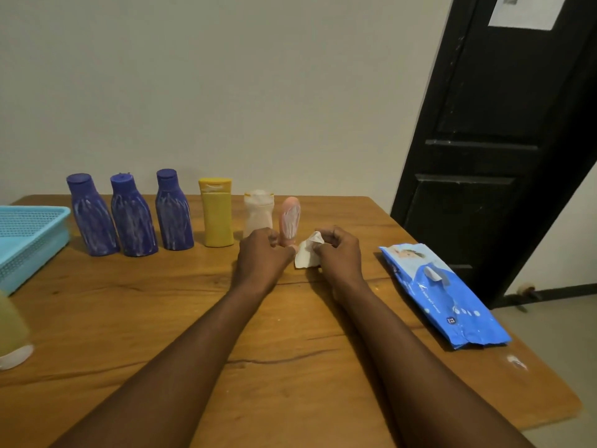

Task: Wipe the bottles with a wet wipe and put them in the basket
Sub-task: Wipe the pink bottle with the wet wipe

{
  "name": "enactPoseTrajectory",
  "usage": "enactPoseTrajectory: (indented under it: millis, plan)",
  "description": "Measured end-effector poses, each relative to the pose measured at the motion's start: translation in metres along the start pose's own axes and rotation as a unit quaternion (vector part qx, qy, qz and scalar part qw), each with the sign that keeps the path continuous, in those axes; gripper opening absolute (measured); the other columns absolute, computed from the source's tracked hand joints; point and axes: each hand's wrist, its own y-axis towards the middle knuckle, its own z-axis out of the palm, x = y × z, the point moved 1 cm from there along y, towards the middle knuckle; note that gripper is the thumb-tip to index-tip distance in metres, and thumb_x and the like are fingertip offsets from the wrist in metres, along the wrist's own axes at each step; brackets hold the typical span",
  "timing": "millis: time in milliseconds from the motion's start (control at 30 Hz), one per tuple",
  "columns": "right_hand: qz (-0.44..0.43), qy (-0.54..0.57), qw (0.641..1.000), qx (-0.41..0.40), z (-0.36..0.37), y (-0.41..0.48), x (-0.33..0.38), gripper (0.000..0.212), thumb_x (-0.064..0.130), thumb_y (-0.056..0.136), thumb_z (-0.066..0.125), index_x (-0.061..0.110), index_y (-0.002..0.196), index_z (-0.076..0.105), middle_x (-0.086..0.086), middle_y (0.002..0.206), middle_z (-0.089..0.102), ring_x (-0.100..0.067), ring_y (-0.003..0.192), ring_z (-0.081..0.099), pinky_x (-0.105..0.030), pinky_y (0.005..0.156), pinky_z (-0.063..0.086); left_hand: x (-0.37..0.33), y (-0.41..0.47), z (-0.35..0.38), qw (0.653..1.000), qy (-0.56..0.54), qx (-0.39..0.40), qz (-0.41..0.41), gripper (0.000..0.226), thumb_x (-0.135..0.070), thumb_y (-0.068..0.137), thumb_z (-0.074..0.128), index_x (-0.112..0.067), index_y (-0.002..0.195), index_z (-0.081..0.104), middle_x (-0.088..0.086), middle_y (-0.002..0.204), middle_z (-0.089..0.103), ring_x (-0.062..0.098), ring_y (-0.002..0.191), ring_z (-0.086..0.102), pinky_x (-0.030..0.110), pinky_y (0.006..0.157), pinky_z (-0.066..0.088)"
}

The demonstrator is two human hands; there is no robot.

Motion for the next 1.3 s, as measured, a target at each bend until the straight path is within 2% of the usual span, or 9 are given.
enactPoseTrajectory:
  millis: [100, 233, 367, 500, 700, 867, 1000, 1133, 1300]
  plan:
    - [-0.006, -0.038, 0.998, 0.040, 0.003, 0.006, 0.003, 0.048, 0.000, 0.093, 0.053, 0.017, 0.137, 0.060, 0.000, 0.134, 0.063, -0.012, 0.119, 0.058, -0.033, 0.101, 0.052, 0.001, 0.002, 0.002, 1.000, 0.006, 0.001, -0.001, 0.039, -0.036, 0.074, 0.075, -0.021, 0.109, 0.077, -0.004, 0.107, 0.076, 0.013, 0.099, 0.069, 0.040, 0.085, 0.060]
    - [-0.011, -0.088, 0.991, 0.099, 0.009, 0.016, 0.007, 0.055, 0.002, 0.095, 0.045, 0.014, 0.148, 0.049, -0.003, 0.149, 0.054, -0.018, 0.134, 0.051, -0.032, 0.106, 0.045, 0.002, 0.006, 0.005, 1.000, 0.012, 0.003, 0.004, 0.033, -0.031, 0.075, 0.076, -0.022, 0.107, 0.078, -0.004, 0.102, 0.077, 0.013, 0.094, 0.069, 0.039, 0.082, 0.061]
    - [-0.039, -0.106, 0.982, 0.152, 0.019, 0.018, 0.008, 0.057, 0.001, 0.089, 0.044, 0.017, 0.142, 0.058, 0.001, 0.137, 0.064, -0.014, 0.123, 0.060, -0.035, 0.102, 0.052, 0.006, 0.012, 0.009, 1.000, -0.002, 0.006, 0.016, 0.032, -0.024, 0.080, 0.076, -0.019, 0.111, 0.077, -0.002, 0.103, 0.078, 0.010, 0.093, 0.071, 0.033, 0.082, 0.061]
    - [-0.049, -0.088, 0.983, 0.157, 0.016, 0.013, 0.013, 0.047, -0.002, 0.090, 0.044, 0.022, 0.125, 0.067, 0.018, 0.109, 0.070, -0.001, 0.099, 0.065, -0.019, 0.081, 0.053, 0.009, 0.014, 0.010, 1.000, -0.003, -0.001, 0.030, 0.030, -0.024, 0.083, 0.078, -0.016, 0.112, 0.076, -0.003, 0.098, 0.078, 0.008, 0.088, 0.072, 0.027, 0.076, 0.059]
    - [-0.039, -0.036, 0.989, 0.140, 0.011, -0.012, 0.018, 0.049, -0.002, 0.088, 0.046, 0.017, 0.126, 0.071, 0.000, 0.107, 0.077, -0.016, 0.094, 0.072, -0.030, 0.074, 0.059, 0.007, 0.000, -0.001, 0.999, -0.032, -0.003, 0.034, 0.020, -0.032, 0.083, 0.077, -0.024, 0.101, 0.080, -0.011, 0.087, 0.076, 0.005, 0.082, 0.070, 0.040, 0.077, 0.061]
    - [-0.009, 0.032, 0.990, 0.140, 0.005, -0.049, 0.031, 0.049, -0.008, 0.089, 0.043, 0.013, 0.119, 0.075, 0.000, 0.099, 0.079, -0.011, 0.084, 0.073, -0.021, 0.066, 0.055, 0.007, -0.026, -0.021, 0.997, -0.066, 0.038, 0.029, 0.025, -0.038, 0.088, 0.074, -0.029, 0.112, 0.075, -0.014, 0.096, 0.075, 0.001, 0.088, 0.069, 0.043, 0.081, 0.062]
    - [0.000, 0.059, 0.988, 0.141, 0.003, -0.081, 0.034, 0.049, -0.009, 0.089, 0.045, 0.015, 0.119, 0.075, 0.002, 0.101, 0.080, -0.010, 0.086, 0.074, -0.021, 0.069, 0.056, 0.006, -0.053, -0.042, 0.993, -0.088, 0.066, 0.034, 0.029, -0.034, 0.094, 0.070, -0.028, 0.122, 0.071, -0.014, 0.111, 0.074, 0.000, 0.100, 0.067, 0.031, 0.087, 0.058]
    - [-0.011, 0.078, 0.985, 0.154, 0.003, -0.111, 0.038, 0.050, -0.012, 0.089, 0.047, 0.017, 0.118, 0.075, 0.001, 0.105, 0.079, -0.014, 0.095, 0.074, -0.023, 0.077, 0.058, 0.009, -0.082, -0.067, 0.987, -0.123, 0.097, 0.043, 0.023, -0.033, 0.097, 0.066, -0.033, 0.120, 0.070, -0.018, 0.114, 0.074, 0.001, 0.109, 0.067, 0.033, 0.093, 0.057]
    - [-0.025, 0.084, 0.987, 0.135, -0.003, -0.137, 0.033, 0.034, -0.006, 0.087, 0.069, 0.009, 0.117, 0.074, -0.005, 0.108, 0.078, -0.021, 0.097, 0.075, -0.037, 0.085, 0.062, 0.010, -0.114, -0.106, 0.983, -0.149, 0.099, 0.034, 0.025, -0.021, 0.100, 0.060, -0.027, 0.121, 0.072, -0.014, 0.109, 0.076, -0.001, 0.098, 0.069, 0.021, 0.081, 0.056]
